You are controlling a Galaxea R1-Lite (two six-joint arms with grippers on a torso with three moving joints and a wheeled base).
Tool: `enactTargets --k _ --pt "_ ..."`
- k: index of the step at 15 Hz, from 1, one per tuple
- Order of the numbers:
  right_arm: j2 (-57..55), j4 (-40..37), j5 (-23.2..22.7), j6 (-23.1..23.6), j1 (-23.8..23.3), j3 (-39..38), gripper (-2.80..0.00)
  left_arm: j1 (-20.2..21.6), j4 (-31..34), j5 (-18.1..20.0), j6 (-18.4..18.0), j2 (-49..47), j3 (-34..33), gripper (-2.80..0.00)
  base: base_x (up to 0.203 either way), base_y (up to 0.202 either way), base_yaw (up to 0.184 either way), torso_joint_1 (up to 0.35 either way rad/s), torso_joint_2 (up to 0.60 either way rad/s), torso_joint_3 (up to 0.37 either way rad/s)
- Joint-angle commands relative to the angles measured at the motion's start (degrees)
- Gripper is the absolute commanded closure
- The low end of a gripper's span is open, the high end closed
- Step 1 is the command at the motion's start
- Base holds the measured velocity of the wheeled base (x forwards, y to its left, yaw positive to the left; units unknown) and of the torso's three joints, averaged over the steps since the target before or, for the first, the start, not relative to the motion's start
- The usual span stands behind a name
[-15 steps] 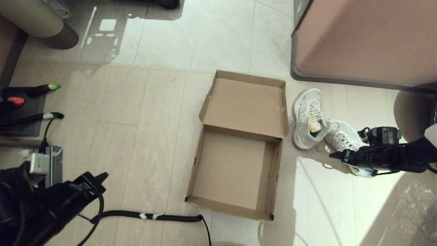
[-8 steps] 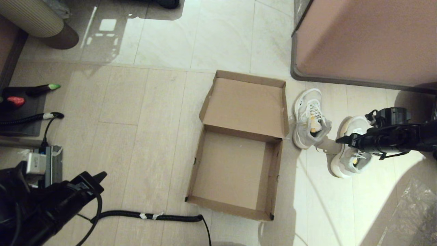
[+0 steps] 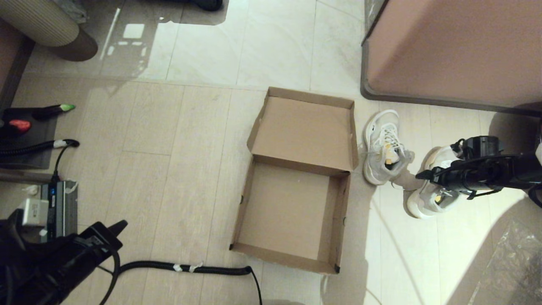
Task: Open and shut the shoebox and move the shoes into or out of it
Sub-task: Put the shoes into the shoe box
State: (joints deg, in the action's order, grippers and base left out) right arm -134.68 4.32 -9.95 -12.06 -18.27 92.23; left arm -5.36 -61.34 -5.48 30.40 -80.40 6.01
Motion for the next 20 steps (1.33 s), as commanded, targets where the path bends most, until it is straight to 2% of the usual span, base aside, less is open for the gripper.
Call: enactTargets --k 1,8,11,16,20 --pt "0.3 -0.7 -0.1 -0.9 0.4 0.2 -2.8 0.0 -0.4 -0.1 0.2 0.2 0.1 0.0 0.0 0.0 0.0 0.0 0.0 0.0" --pt "0.8 -2.0 -0.2 -20.2 6.8 0.4 -2.8 0.1 -0.4 -0.1 0.2 0.8 -0.2 0.0 0.0 0.0 0.0 0.0 0.0 0.0" --pt "0.8 -1.8 -0.2 -24.0 7.0 0.5 -2.8 0.1 -0.4 0.0 0.2 1.0 -0.7 0.0 0.0 0.0 0.0 0.0 0.0 0.0" --pt "1.9 -1.6 -0.6 -27.1 6.8 0.5 -2.8 0.1 -0.3 0.1 0.1 0.5 -0.6 0.0 0.0 0.0 0.0 0.0 0.0 0.0" --pt "3.4 -1.7 -3.1 -31.4 6.8 0.1 -2.8 0.1 -0.3 0.1 0.0 0.4 -0.8 0.0 0.0 0.0 0.0 0.0 0.0 0.0"
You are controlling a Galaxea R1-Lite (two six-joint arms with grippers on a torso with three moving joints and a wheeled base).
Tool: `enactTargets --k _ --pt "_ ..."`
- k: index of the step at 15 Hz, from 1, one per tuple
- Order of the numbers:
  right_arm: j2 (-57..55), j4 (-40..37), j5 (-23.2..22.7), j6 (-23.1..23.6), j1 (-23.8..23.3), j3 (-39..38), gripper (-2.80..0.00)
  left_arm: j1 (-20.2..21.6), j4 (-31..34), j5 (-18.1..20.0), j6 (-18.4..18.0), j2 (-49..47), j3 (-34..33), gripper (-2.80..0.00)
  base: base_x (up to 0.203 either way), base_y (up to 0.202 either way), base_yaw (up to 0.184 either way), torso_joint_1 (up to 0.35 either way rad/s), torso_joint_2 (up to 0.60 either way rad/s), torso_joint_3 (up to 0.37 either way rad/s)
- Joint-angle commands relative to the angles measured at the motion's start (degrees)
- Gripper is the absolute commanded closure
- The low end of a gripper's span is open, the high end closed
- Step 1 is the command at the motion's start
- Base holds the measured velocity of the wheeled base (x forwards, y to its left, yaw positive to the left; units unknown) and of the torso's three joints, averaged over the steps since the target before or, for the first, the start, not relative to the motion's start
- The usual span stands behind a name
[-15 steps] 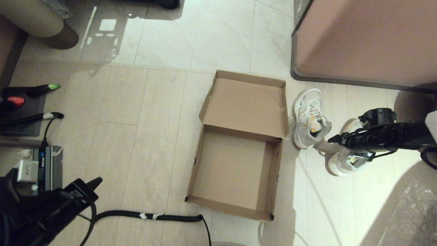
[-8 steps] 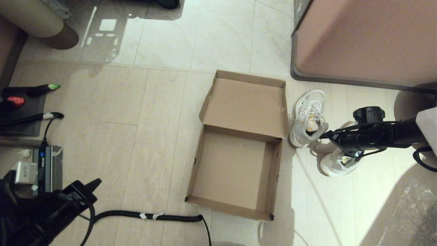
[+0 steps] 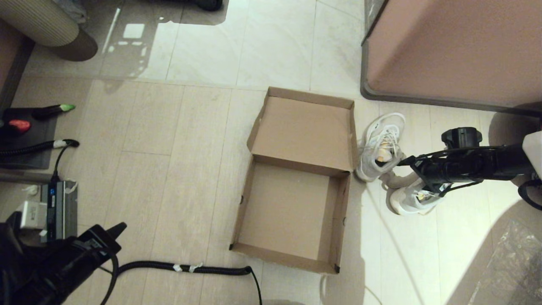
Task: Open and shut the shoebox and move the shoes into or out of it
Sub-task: Put the shoes into the shoe box
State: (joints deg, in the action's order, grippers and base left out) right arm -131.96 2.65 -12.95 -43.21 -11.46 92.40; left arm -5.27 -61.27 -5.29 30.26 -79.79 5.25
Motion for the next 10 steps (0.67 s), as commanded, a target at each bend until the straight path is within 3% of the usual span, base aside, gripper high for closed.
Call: enactTargets --k 1,10 --pt "1.0 0.0 -0.2 -0.3 0.0 -0.5 -2.8 0.0 -0.3 -0.1 0.2 -0.2 0.0 0.0 0.0 0.0 0.0 0.0 0.0 0.0" --pt "3.0 0.1 -2.9 -2.6 -0.1 -0.6 -2.8 0.0 -0.3 0.0 0.1 -1.1 0.2 0.0 0.0 0.0 0.0 0.0 0.0 0.0"
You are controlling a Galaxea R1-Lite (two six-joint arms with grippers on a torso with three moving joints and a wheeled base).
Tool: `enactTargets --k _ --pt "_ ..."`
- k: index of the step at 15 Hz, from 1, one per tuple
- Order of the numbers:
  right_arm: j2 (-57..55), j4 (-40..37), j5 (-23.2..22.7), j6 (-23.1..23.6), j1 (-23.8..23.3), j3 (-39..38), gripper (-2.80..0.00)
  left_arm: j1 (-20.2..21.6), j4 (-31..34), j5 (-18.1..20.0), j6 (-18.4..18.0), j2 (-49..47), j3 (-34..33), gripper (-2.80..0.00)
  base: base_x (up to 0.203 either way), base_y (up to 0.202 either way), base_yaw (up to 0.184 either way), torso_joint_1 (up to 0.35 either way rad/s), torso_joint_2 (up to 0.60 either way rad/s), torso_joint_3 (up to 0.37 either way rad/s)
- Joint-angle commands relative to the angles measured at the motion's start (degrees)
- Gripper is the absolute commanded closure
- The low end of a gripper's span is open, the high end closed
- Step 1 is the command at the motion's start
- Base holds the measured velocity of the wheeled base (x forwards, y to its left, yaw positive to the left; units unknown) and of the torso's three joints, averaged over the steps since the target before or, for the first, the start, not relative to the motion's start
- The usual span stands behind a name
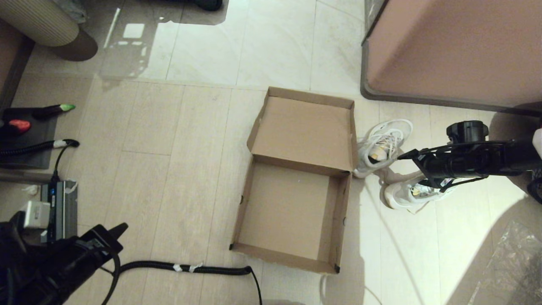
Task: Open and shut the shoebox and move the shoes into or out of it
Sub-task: Put the shoes into the shoe box
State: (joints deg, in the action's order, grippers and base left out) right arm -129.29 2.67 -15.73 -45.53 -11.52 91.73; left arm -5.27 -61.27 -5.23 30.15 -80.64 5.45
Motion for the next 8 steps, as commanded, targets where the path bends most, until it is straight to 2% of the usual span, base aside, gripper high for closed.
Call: enactTargets --k 1,8 --pt "0.5 0.1 -0.1 -0.3 0.0 0.0 -2.8 0.0 -0.3 0.0 0.2 -0.3 0.1 0.0 0.0 0.0 0.0 0.0 0.0 0.0" --pt "1.6 0.1 -0.8 -1.9 0.0 0.3 -2.8 0.0 -0.3 0.0 0.2 -0.7 0.1 0.0 0.0 0.0 0.0 0.0 0.0 0.0"
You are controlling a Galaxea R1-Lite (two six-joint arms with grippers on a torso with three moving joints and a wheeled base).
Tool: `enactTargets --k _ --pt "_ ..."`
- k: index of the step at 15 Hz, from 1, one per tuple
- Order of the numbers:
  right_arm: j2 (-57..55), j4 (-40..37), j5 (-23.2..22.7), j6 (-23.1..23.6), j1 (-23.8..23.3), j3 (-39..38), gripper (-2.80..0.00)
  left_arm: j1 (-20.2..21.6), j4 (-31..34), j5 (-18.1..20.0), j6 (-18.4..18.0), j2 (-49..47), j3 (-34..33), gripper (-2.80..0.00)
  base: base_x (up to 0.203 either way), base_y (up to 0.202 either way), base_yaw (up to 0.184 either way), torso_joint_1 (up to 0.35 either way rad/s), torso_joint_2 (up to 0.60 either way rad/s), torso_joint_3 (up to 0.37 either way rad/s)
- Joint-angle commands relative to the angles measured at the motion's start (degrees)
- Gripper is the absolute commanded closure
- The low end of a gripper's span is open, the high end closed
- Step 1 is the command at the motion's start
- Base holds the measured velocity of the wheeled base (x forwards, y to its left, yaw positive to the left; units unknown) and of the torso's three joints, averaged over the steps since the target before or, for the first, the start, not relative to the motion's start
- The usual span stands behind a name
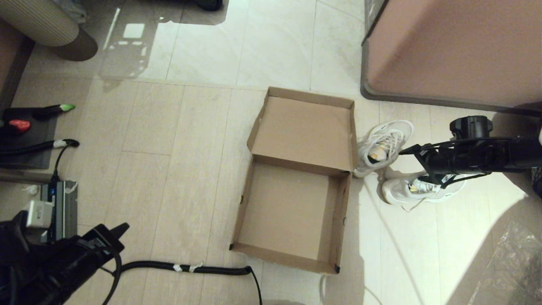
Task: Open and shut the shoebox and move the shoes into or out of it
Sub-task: Put the shoes into the shoe box
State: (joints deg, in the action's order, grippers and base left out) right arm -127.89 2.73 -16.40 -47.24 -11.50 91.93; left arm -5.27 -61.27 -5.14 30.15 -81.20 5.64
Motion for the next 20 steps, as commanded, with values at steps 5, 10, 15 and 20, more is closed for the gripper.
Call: enactTargets --k 5,10,15,20 --pt "-0.4 0.0 -0.1 0.2 1.3 -0.3 -2.8 0.0 -0.3 -0.1 0.2 0.3 -0.5 0.0 0.0 0.0 0.0 0.0 0.0 0.0" --pt "-3.1 0.1 1.7 0.6 4.0 0.2 -2.8 0.0 -0.3 -0.2 0.2 1.8 -1.8 0.0 0.0 0.0 0.0 0.0 0.0 0.0" --pt "-6.0 2.0 7.8 4.6 5.0 -0.3 -2.8 0.0 -0.4 -0.2 0.2 2.4 -2.7 0.0 0.0 0.0 0.0 0.0 0.0 0.0" --pt "-5.9 2.0 8.1 7.7 7.2 -3.2 -2.8 0.0 -0.4 -0.2 0.2 2.2 -2.7 0.0 0.0 0.0 0.0 0.0 0.0 0.0"
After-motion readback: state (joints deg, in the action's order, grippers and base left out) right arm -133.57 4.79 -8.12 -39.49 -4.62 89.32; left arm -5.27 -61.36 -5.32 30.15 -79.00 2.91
